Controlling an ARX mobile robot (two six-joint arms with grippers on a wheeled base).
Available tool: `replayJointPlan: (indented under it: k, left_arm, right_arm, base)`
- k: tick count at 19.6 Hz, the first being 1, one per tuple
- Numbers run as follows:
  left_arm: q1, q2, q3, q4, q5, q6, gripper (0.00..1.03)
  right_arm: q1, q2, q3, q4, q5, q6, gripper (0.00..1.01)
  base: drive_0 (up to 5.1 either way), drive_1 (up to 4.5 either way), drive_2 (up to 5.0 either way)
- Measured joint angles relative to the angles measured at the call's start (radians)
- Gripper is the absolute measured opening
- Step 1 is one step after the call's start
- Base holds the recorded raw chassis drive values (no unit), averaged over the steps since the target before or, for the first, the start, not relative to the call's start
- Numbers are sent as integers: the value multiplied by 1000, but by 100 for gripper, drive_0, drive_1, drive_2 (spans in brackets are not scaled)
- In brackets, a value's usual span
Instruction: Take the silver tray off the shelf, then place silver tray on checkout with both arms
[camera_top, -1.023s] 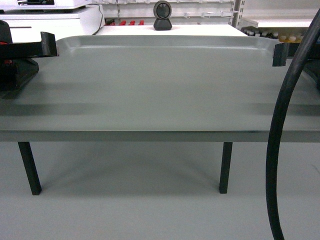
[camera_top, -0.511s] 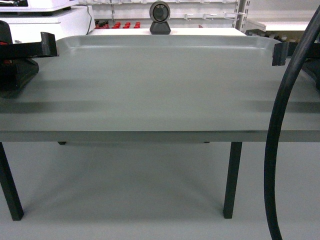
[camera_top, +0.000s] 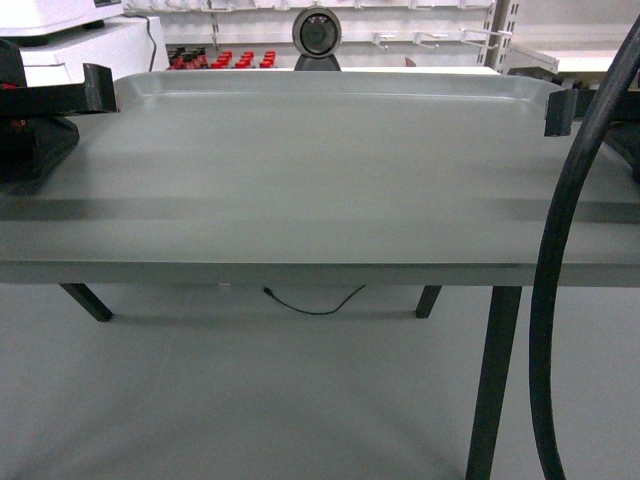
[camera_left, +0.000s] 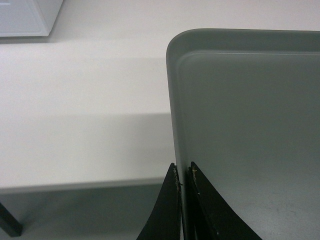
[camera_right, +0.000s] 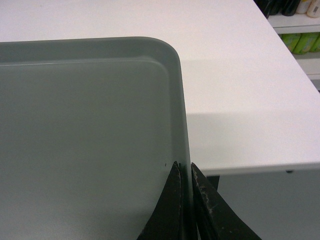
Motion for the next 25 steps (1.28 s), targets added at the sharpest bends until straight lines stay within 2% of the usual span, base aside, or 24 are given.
replayJointPlan:
  k: [19,25]
  left_arm:
    - [-2,0,0,-2,0,0,3]
    - [-2,0,0,-2,0,0,3]
  right_arm:
    - [-4,1,0,2,-3,0,3]
    - [-4,0,0,3,-3,0,3]
  base:
    - [9,433,-415]
    - [0,0,0]
